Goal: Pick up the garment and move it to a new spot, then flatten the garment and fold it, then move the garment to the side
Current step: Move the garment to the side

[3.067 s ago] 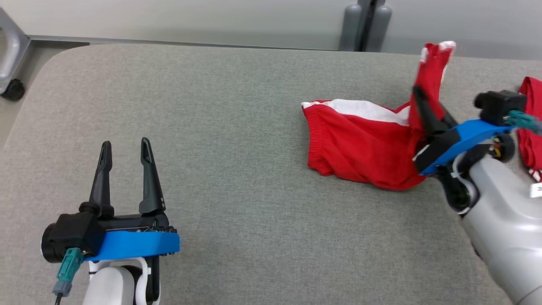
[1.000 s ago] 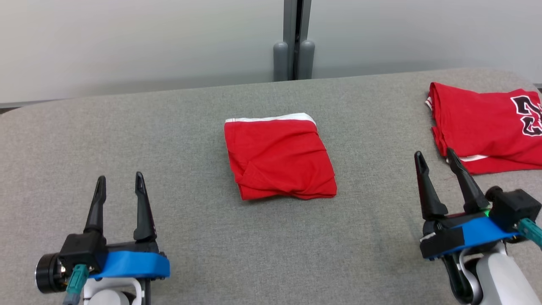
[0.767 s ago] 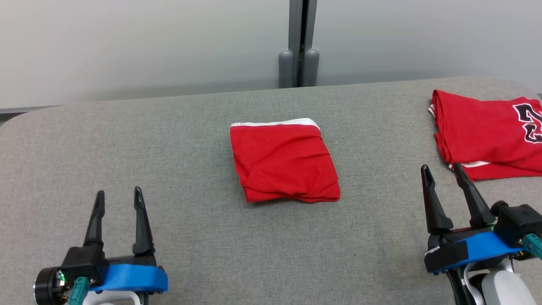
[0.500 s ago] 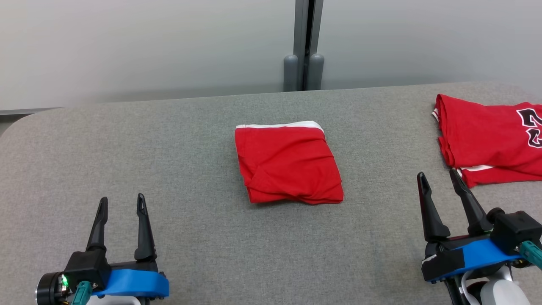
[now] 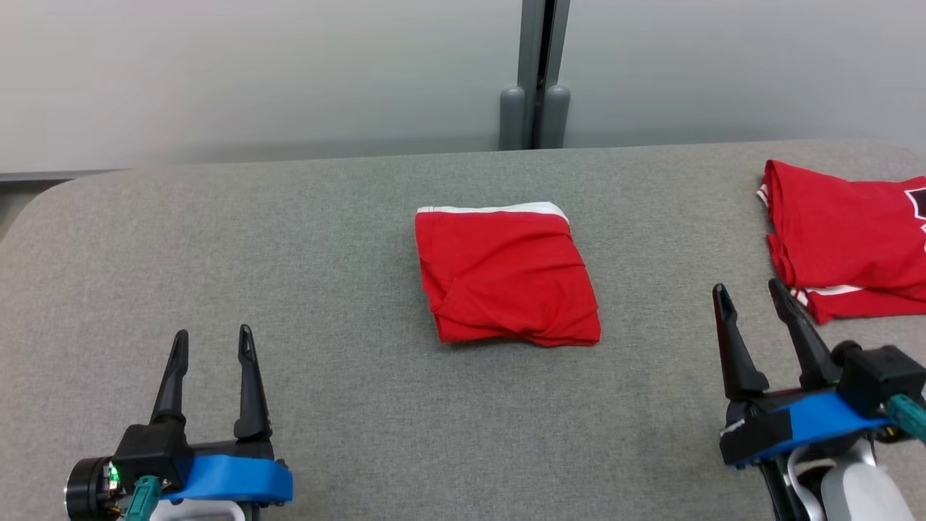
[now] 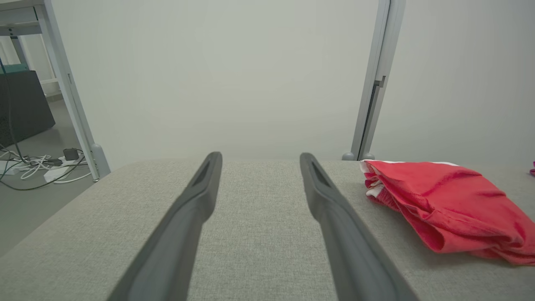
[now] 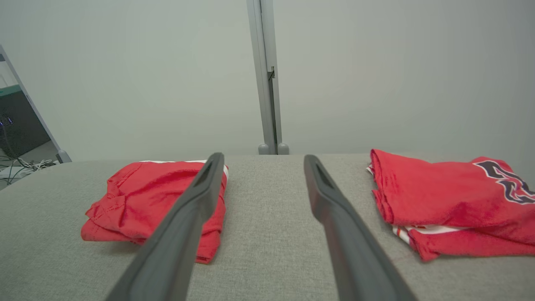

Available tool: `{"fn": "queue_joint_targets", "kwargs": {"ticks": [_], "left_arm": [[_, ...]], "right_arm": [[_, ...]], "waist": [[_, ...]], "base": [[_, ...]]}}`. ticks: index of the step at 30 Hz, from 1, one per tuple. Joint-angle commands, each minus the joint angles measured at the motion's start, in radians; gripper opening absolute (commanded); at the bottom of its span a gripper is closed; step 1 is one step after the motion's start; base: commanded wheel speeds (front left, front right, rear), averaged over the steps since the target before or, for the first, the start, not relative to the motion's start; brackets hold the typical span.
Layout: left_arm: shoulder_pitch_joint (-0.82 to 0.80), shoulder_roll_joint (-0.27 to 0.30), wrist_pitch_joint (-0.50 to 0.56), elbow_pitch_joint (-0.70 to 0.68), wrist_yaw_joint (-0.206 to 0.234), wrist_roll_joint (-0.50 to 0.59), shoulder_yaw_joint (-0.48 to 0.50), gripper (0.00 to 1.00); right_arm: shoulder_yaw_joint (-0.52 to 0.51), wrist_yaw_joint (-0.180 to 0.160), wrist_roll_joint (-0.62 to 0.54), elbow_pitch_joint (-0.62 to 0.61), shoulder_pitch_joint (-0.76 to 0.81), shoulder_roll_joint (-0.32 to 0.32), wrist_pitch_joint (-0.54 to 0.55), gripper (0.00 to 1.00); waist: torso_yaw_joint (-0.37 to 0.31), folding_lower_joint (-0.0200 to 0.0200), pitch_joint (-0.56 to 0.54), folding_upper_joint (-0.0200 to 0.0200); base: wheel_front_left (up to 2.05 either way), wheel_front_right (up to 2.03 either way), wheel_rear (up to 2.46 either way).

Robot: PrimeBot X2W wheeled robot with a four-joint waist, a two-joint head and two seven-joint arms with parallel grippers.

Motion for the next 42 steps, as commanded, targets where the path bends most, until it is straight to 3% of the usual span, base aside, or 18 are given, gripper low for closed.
{"fn": "queue_joint_targets", "kwargs": {"ticks": [1,10,16,24,34,35,36,42], "left_arm": [[-0.020,0.001,-0.005,-0.008,0.005,0.004,-0.004,1.00],[-0.080,-0.005,-0.005,-0.007,-0.001,-0.003,-0.031,1.00],[-0.119,-0.013,-0.005,-0.006,0.003,-0.011,-0.052,1.00],[-0.169,-0.020,-0.005,0.003,0.006,-0.027,-0.076,1.00],[-0.186,-0.022,-0.005,0.006,0.016,-0.035,-0.091,1.00],[-0.185,-0.023,-0.005,0.008,0.017,-0.036,-0.091,1.00],[-0.186,-0.023,-0.005,0.009,0.018,-0.038,-0.091,1.00],[-0.185,-0.023,-0.005,0.005,0.022,-0.045,-0.087,1.00]], "right_arm": [[0.003,0.000,-0.012,0.005,-0.040,-0.003,0.004,1.00],[0.091,0.000,-0.013,0.090,-0.286,-0.045,0.055,1.00],[0.122,0.000,-0.014,0.238,-0.419,-0.084,0.076,1.00],[0.156,0.000,-0.015,0.494,-0.496,-0.118,0.059,1.00],[0.225,0.000,0.028,0.748,-0.520,-0.097,0.021,1.00],[0.231,0.000,0.041,0.763,-0.524,-0.092,0.017,0.29],[0.239,0.000,0.051,0.774,-0.530,-0.091,0.012,0.00],[0.290,0.000,0.080,0.784,-0.564,-0.102,-0.056,0.00]], "waist": [[0.009,0.0000,0.011,-0.0001],[0.069,0.0000,0.085,-0.0001],[0.122,0.0000,0.143,-0.0001],[0.186,0.0000,0.201,-0.0001],[0.208,0.0000,0.219,-0.0001],[0.207,0.0000,0.218,-0.0001],[0.204,0.0000,0.217,-0.0001],[0.149,0.0000,0.210,-0.0001]], "base": [[0.00,0.00,0.00],[0.00,0.00,0.00],[0.00,0.00,0.00],[0.00,0.00,0.00],[0.00,0.00,0.00],[0.00,0.00,0.00],[0.00,0.00,0.00],[0.00,0.00,0.00]]}}
